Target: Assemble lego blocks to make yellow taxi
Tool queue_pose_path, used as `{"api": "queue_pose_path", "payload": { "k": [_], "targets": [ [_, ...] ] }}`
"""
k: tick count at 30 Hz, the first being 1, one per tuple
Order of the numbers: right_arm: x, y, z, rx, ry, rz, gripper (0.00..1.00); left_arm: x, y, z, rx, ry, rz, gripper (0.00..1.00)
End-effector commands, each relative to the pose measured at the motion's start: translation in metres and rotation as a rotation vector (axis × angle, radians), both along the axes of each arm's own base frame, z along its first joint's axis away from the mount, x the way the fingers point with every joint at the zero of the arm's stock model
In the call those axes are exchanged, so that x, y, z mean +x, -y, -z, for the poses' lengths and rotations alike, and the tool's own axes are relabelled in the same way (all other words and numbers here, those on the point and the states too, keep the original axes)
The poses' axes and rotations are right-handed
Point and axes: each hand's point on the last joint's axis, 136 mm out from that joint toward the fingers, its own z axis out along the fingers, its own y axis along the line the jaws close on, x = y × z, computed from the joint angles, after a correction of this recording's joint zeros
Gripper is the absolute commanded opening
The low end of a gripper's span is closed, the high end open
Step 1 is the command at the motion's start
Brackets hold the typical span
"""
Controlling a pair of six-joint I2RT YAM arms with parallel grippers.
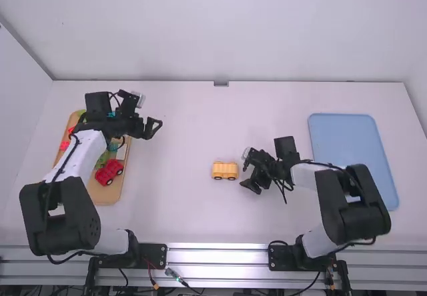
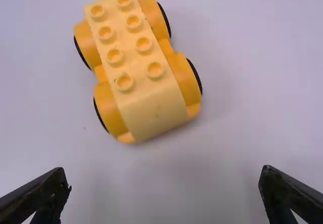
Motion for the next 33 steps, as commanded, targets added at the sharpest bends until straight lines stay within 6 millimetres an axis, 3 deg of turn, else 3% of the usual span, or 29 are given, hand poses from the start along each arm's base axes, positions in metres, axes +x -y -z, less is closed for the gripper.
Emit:
{"api": "queue_pose_path", "payload": {
  "k": [1,2,6,7,10,13,14,16,17,20,23,25,28,33],
  "targets": [
    [0.015,0.014,-0.013,-0.120,0.099,0.044,0.99,0.010,-0.032,-0.018,0.081,0.001,-0.129,0.99],
    [0.017,0.014,-0.017,-0.124,0.110,0.053,0.99,0.010,-0.037,-0.020,0.095,-0.009,-0.149,0.99],
    [0.026,0.010,-0.045,-0.130,0.212,0.083,0.99,0.008,-0.096,-0.042,0.237,-0.102,-0.374,0.99],
    [0.026,0.010,-0.045,-0.130,0.212,0.083,0.99,0.008,-0.096,-0.042,0.237,-0.102,-0.374,0.99],
    [0.028,0.006,-0.061,-0.143,0.279,0.082,0.99,0.001,-0.137,-0.068,0.283,-0.172,-0.472,0.99],
    [0.030,0.006,-0.067,-0.156,0.310,0.085,0.99,-0.001,-0.164,-0.082,0.289,-0.194,-0.534,0.99],
    [0.031,0.006,-0.071,-0.159,0.327,0.086,0.99,-0.003,-0.182,-0.091,0.283,-0.208,-0.571,0.98],
    [0.032,0.008,-0.073,-0.165,0.337,0.094,0.99,-0.005,-0.193,-0.095,0.275,-0.222,-0.593,0.99],
    [0.034,0.009,-0.075,-0.166,0.346,0.101,0.99,-0.010,-0.210,-0.097,0.256,-0.255,-0.625,0.99],
    [0.039,0.013,-0.079,-0.158,0.360,0.119,0.99,-0.016,-0.240,-0.091,0.155,-0.314,-0.776,0.99],
    [0.045,0.019,-0.083,-0.156,0.381,0.143,0.99,-0.023,-0.255,-0.076,0.089,-0.372,-0.866,0.99],
    [0.051,0.024,-0.087,-0.152,0.391,0.164,0.99,-0.023,-0.262,-0.062,0.118,-0.394,-0.824,0.99],
    [0.056,0.031,-0.091,-0.149,0.394,0.190,0.99,-0.016,-0.257,-0.041,0.187,-0.403,-0.616,0.99],
    [0.057,0.027,-0.097,-0.112,0.394,0.177,0.99,-0.030,-0.271,-0.004,0.309,-0.516,-0.558,0.98]
  ]
}}
